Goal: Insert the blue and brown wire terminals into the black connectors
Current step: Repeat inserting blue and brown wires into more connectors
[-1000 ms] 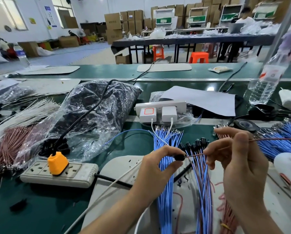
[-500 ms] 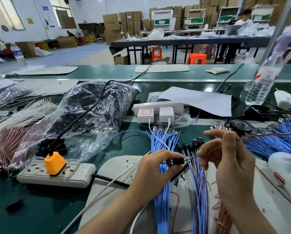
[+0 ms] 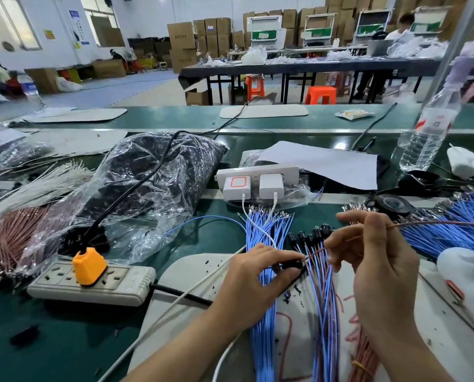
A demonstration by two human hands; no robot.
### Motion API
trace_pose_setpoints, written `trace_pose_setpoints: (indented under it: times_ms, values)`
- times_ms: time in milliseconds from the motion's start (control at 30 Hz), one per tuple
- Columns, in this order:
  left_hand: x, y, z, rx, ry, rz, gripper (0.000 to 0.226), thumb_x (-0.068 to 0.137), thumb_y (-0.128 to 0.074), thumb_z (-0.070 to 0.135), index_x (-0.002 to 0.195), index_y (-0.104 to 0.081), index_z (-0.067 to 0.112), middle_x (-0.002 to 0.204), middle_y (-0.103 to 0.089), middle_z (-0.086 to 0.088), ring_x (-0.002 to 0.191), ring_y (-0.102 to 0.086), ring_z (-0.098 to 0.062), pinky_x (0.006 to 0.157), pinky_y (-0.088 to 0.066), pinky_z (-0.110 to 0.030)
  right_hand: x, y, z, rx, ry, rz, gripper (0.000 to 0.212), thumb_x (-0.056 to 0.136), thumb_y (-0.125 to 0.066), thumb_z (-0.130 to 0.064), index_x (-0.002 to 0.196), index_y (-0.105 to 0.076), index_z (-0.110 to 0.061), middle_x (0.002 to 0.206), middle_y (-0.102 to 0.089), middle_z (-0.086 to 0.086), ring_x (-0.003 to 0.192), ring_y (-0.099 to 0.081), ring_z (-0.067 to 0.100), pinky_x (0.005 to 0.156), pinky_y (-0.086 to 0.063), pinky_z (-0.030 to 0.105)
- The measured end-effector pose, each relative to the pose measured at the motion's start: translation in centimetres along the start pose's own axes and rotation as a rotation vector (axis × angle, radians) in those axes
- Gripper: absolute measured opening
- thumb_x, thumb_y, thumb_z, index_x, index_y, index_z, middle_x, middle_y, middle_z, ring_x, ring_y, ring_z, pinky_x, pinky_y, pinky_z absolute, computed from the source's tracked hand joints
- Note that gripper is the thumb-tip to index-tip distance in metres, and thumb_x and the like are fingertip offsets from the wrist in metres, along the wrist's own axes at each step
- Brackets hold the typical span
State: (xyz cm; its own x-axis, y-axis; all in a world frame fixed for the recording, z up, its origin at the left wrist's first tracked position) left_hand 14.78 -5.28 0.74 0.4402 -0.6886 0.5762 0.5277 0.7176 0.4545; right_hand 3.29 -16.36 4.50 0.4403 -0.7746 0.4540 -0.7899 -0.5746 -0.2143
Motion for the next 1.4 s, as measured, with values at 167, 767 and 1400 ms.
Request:
trace_pose_setpoints:
  times_ms: [167,767,1400]
  values:
    - [0.0,0.2,0.3,-0.005,0.000,0.107,0.021,0.081,-0.071,0.014,0.101,-0.071,0.021,0.090,-0.067,0.020,0.081,-0.059,0.007,0.076,-0.040,-0.007,0.1,-0.6,1.0,-0.197,-0.056,-0.150,0.008,0.084,-0.061,-0.023,0.082,-0.063,-0.015,0.071,-0.067,0.006,0.053,-0.063,0.015,0.054,-0.053,0.022]
    - [0.1,0.8,0.2,-0.013,0.012,0.153,0.021,0.077,-0.075,0.006,0.095,-0.071,0.016,0.088,-0.069,0.009,0.082,-0.064,-0.003,0.078,-0.048,-0.014,-0.6,-1.3,2.4,-0.229,-0.179,-0.281,0.026,0.075,-0.064,-0.034,0.070,-0.060,-0.009,0.059,-0.063,0.010,0.045,-0.057,0.019,0.046,-0.047,0.024]
    - [0.1,0.4,0.0,-0.016,0.003,0.124,0.018,0.077,-0.075,0.007,0.093,-0.069,0.013,0.088,-0.067,0.010,0.083,-0.063,0.000,0.078,-0.047,-0.012,-0.8,-1.9,2.7,-0.290,-0.160,-0.349,0.042,0.088,-0.041,-0.042,0.101,-0.074,-0.019,0.045,-0.053,-0.005,0.040,-0.043,0.000,0.044,-0.033,0.009]
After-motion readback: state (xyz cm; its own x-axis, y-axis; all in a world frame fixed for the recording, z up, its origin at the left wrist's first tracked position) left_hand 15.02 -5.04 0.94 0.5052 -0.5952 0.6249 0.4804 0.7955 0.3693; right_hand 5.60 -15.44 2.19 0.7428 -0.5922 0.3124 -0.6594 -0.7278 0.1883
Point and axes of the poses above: each hand's wrist, its own x-axis towards the middle knuckle, its own y-axis out of the back of the hand, z = x × y, the point moved 3 cm from there along x, towards the middle knuckle
